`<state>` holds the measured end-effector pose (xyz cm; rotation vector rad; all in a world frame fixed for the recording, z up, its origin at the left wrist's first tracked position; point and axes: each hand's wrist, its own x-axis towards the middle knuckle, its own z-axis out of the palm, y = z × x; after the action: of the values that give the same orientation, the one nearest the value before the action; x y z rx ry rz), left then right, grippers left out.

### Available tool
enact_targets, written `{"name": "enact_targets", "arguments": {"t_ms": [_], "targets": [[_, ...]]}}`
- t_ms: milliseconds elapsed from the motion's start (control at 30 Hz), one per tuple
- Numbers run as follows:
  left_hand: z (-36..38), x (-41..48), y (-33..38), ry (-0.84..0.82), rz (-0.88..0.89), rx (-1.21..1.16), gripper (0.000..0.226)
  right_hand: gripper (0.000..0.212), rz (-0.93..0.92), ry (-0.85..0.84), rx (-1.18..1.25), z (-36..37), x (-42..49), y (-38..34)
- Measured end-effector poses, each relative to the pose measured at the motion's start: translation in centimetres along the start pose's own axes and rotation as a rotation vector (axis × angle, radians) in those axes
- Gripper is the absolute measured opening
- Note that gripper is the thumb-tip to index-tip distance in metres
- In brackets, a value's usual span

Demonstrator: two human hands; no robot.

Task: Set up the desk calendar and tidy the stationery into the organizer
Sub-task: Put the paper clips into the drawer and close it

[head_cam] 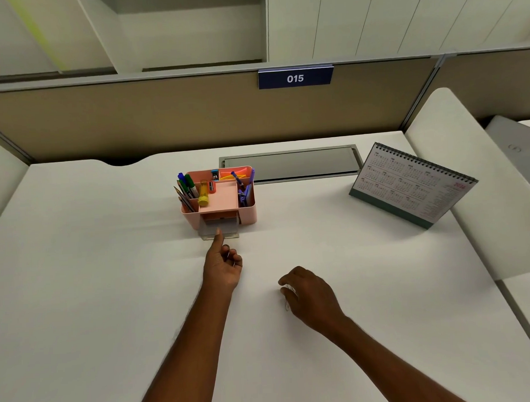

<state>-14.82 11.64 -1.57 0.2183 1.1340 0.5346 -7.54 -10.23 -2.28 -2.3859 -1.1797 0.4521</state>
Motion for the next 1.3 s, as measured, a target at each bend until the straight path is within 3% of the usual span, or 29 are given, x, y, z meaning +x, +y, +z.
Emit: {"name": "enact_targets", "arguments": {"t_ms": [900, 1100, 1300], "targets": [[-2.3, -0.5, -0.9, -0.059, 0.025, 0.032, 0.039, 0.020, 0.011, 0.033, 0.031, -0.3, -0.8, 1.3], [-3.8, -2.2, -2.4, -0.040, 0.047, 0.366, 0.022, 0.021, 0.079, 0.040, 0.068, -1.1, -1.6, 3.6], [-5.4, -4.4, -6.0, -0.155, 0.179, 0.838, 0.014, 0.020, 0.145, 0.056, 0.089, -1.5, -3.3, 5.5]]}}
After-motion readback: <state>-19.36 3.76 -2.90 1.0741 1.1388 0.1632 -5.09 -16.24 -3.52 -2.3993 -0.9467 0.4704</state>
